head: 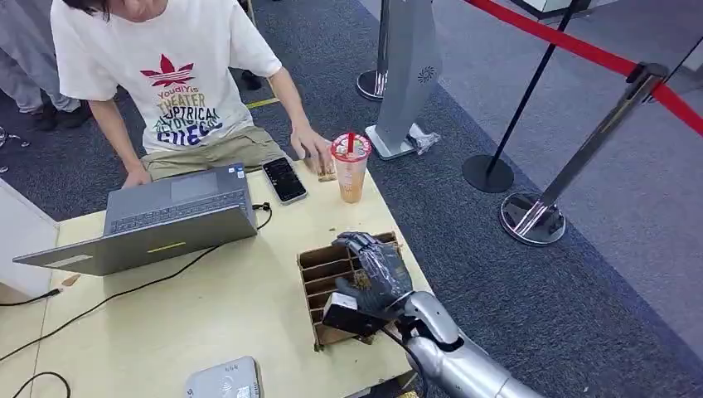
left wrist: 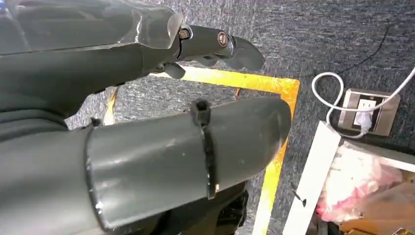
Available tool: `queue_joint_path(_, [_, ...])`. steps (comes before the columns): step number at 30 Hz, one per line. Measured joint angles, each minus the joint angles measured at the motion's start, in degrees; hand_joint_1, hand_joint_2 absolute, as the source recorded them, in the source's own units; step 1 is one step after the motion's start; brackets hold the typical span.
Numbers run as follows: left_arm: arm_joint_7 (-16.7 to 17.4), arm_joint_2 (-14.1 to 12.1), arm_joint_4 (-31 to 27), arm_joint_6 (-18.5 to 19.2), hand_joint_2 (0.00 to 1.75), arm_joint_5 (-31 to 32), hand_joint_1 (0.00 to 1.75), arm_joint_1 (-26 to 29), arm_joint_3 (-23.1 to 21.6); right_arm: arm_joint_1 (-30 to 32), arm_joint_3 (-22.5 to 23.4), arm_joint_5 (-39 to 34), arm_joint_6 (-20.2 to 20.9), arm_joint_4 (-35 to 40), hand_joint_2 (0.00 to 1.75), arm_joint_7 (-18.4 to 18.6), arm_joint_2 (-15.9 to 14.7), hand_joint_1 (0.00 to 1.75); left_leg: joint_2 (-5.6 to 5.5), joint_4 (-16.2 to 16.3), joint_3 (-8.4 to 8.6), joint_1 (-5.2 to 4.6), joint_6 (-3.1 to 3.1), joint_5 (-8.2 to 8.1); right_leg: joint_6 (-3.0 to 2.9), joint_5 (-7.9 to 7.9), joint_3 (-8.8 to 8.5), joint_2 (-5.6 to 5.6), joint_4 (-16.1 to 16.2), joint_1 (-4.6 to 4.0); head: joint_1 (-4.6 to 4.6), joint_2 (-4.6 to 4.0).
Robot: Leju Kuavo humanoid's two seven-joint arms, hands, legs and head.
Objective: Pass the card to the sensor for recognition and then transmit it.
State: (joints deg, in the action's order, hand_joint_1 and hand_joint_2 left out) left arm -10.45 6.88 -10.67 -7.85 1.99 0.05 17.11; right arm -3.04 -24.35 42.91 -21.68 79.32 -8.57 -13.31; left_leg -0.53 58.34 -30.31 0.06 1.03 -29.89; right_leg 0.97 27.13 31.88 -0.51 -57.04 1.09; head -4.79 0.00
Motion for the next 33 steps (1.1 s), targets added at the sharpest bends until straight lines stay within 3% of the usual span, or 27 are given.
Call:
queue_joint_path(1, [0.0,-0.02,0.0,0.02,0.0,0.0,0.0,0.01,0.0,0.0,0.0,0.0,-0.02,-0.15,1.75,0.0,-0.02,0.84,0.0,0.0,0.0,0.0,0.0,0.0,0.0,0.0,0.0,0.0,0.0,0.0,0.0,0.0])
queue_joint_path(3, [0.0,-0.07,0.0,0.04,0.0,0.0,0.0,0.03,-0.02,0.0,0.0,0.0,-0.02,-0.55,1.75,0.0,-0.17,0.82,0.0,0.0,0.0,0.0,0.0,0.0,0.0,0.0,0.0,0.0,0.0,0.0,0.0,0.0])
queue_joint_path(5, [0.0,-0.11,0.0,0.09,0.0,-0.02,0.0,0.03,0.0,-0.07,0.0,0.0,-0.13,-0.87,1.75,-0.02,-0.31,0.98,0.0,0.0,0.0,0.0,0.0,0.0,0.0,0.0,0.0,0.0,0.0,0.0,0.0,0.0])
queue_joint_path(8, [-0.02,-0.28,0.0,0.13,0.0,-0.22,0.0,0.03,0.0,-0.4,0.02,-0.07,-0.26,-1.33,1.75,0.0,-0.39,0.87,0.0,0.0,0.01,0.0,0.0,0.0,0.0,0.0,-0.01,0.0,0.0,0.0,0.0,0.0])
queue_joint_path(15, [-0.04,-0.5,0.0,0.15,0.0,-0.28,0.0,0.06,0.0,-0.82,0.02,-0.09,-0.22,-2.16,1.75,0.0,-0.59,0.94,0.0,0.0,0.01,0.0,0.0,0.0,0.0,0.0,-0.01,0.0,0.0,0.0,0.0,0.0])
queue_joint_path(19, [-0.04,-0.55,0.0,0.39,0.0,-0.28,0.0,0.08,0.0,-0.89,0.0,-0.09,-0.22,-2.36,1.75,0.0,-0.63,0.8,0.0,0.0,0.0,0.0,0.0,0.0,0.0,0.0,-0.01,0.0,0.0,0.0,0.0,0.0])
queue_joint_path(33, [-0.13,-0.9,0.0,1.16,0.0,-0.07,0.0,0.12,-0.02,-0.83,0.0,-0.66,-0.5,-1.88,1.75,-0.13,-1.14,0.77,0.0,0.0,0.0,0.0,0.0,0.0,0.0,-0.01,-0.01,0.0,0.0,0.0,0.0,0.0])
